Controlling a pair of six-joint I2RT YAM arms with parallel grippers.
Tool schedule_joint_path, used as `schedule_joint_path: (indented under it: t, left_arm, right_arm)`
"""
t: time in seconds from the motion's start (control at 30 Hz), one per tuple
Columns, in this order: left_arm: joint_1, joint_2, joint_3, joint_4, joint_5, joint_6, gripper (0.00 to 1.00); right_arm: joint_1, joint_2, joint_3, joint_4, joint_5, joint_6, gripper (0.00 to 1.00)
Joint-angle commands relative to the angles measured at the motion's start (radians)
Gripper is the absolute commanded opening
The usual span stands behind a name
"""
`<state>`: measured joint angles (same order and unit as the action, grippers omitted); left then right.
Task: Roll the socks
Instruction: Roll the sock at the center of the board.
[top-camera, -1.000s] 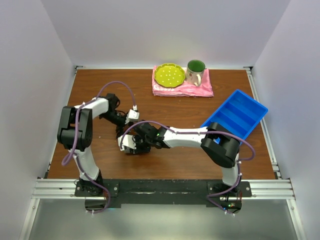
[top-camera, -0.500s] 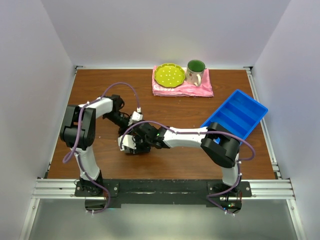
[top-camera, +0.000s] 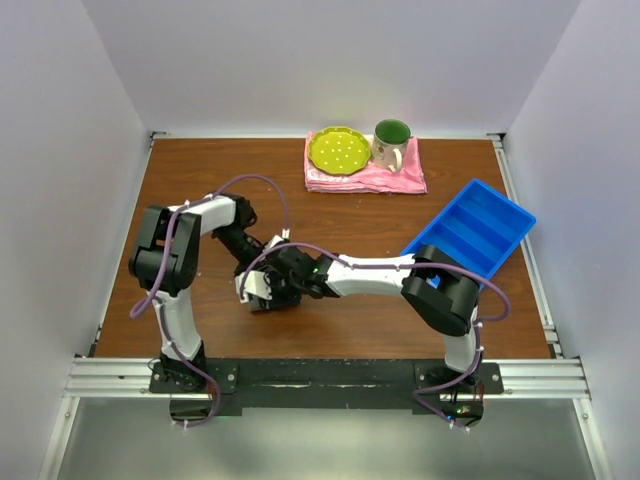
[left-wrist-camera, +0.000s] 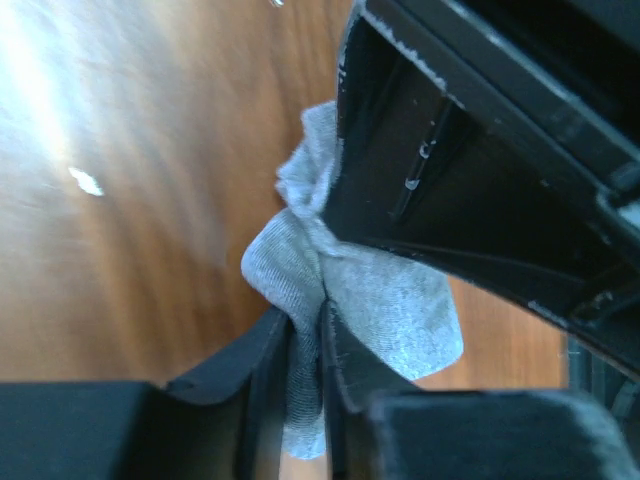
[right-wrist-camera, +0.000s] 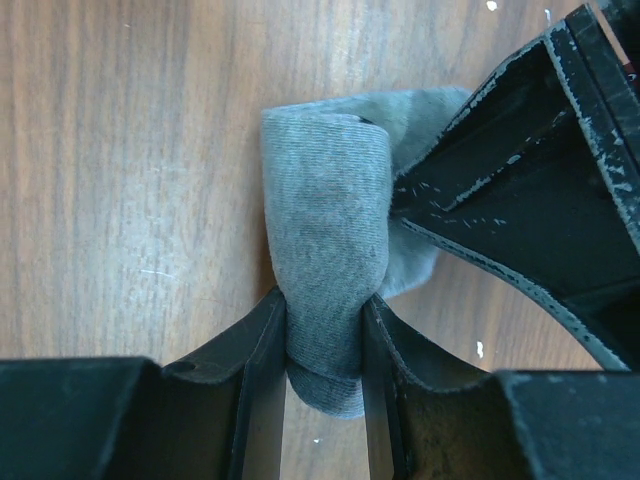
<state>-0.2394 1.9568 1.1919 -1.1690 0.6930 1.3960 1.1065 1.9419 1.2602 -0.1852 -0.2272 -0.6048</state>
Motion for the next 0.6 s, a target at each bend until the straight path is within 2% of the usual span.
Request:
schedule_joint_path:
  t: [0.0,0.07,0.1,0.37,0.57]
  left_arm:
    - [-0.017,0.091,-0.043,0.035,-0.279,-0.029,0.1]
    - [-0.023,0.102,-0.041,0.048,-0.286,-0.041,0.07]
    - [-0.026,0.102,-0.038,0.058,-0.291,-0.049,0.0]
    - [-0.069,0.079,0.02,0.215,-0.25,-0.115,0.0]
    - [-0.149,0.122,0.112,0.246,-0.219,-0.149,0.0]
  right_arm:
    - [0.007,-0.003,0.018,-0.017,0.015,-0.007,0.0]
    - [0.007,-0.006,0.019,-0.019,0.015,-0.009,0.0]
    - [0.007,-0.006,0.022,-0.025,0.012,-0.009,0.0]
    - [0.007,-0.012,0.071,-0.123,-0.101,-0.03,0.0]
    - [0.007,0.005,0.1,-0.184,-0.135,-0.041,0.0]
